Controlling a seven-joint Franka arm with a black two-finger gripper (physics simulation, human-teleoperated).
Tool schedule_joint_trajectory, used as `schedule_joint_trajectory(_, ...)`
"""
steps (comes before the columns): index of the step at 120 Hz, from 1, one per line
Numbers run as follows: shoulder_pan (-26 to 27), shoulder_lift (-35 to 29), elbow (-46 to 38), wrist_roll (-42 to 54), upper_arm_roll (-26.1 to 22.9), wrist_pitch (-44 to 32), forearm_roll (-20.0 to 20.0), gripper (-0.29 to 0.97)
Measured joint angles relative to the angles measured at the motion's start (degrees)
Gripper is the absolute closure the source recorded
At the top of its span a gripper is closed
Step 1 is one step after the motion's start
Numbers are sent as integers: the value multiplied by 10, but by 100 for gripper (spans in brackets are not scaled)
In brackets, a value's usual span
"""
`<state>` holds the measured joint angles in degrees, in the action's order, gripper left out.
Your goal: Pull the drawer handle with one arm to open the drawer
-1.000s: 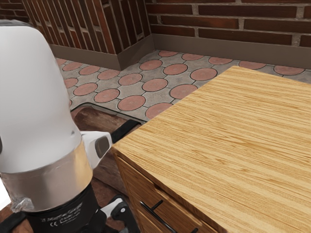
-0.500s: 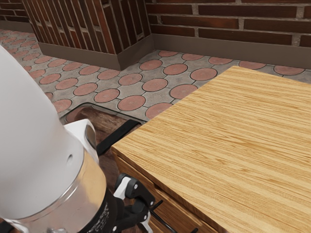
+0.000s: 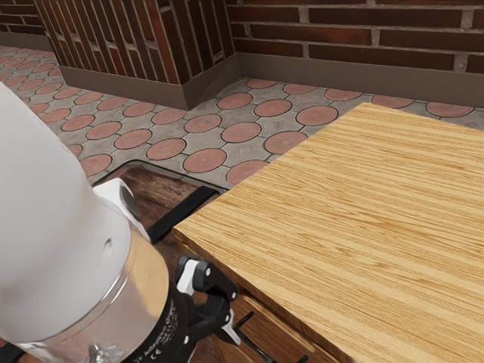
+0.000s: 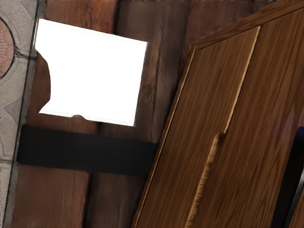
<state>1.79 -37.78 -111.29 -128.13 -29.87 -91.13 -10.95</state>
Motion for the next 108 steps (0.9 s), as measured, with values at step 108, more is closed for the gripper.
schedule_joint_trajectory(108, 8, 27, 5, 103, 4, -9, 12, 0)
